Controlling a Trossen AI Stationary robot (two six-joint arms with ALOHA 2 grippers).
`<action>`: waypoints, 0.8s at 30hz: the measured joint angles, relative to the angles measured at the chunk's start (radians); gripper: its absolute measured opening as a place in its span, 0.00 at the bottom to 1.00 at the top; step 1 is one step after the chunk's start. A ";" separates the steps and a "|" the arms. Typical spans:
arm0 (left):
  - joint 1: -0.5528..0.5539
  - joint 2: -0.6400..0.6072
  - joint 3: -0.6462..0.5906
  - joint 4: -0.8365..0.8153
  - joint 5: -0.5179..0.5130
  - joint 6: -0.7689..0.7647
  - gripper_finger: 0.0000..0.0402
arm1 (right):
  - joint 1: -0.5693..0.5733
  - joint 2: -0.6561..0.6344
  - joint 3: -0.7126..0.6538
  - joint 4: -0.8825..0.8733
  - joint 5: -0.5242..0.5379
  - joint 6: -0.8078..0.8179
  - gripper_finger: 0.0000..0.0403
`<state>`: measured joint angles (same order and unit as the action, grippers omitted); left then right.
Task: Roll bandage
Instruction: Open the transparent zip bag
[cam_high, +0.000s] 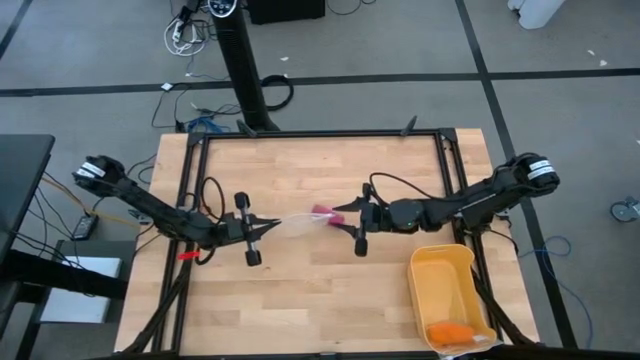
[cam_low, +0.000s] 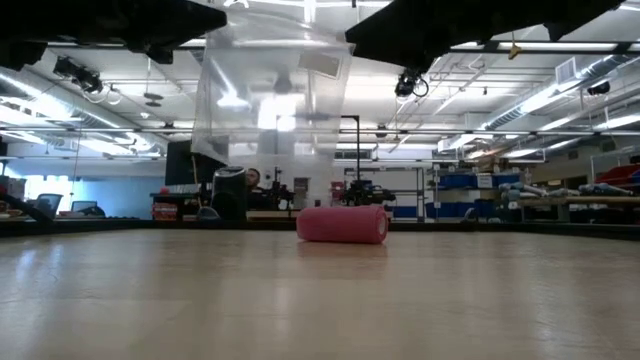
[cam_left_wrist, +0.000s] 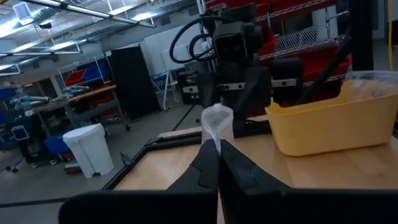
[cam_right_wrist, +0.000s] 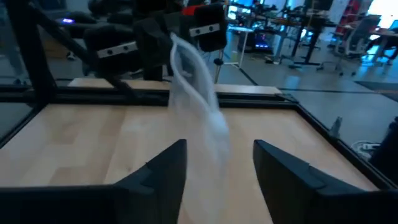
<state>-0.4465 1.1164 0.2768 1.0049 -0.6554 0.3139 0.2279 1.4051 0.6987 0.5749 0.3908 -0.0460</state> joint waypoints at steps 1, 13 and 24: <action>0.000 0.000 0.000 -0.001 0.000 0.000 0.00 | 0.000 0.004 0.003 0.000 -0.004 0.000 0.39; 0.001 0.002 0.000 0.008 0.032 -0.008 0.00 | -0.019 0.017 0.005 0.094 -0.111 -0.053 0.01; 0.042 0.093 0.066 -0.002 0.044 -0.008 0.00 | -0.076 0.106 0.113 0.068 -0.269 -0.068 0.00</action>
<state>-0.4047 1.2096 0.3426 1.0025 -0.6113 0.3058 0.1516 1.5113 0.8113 0.6430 0.1223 -0.1143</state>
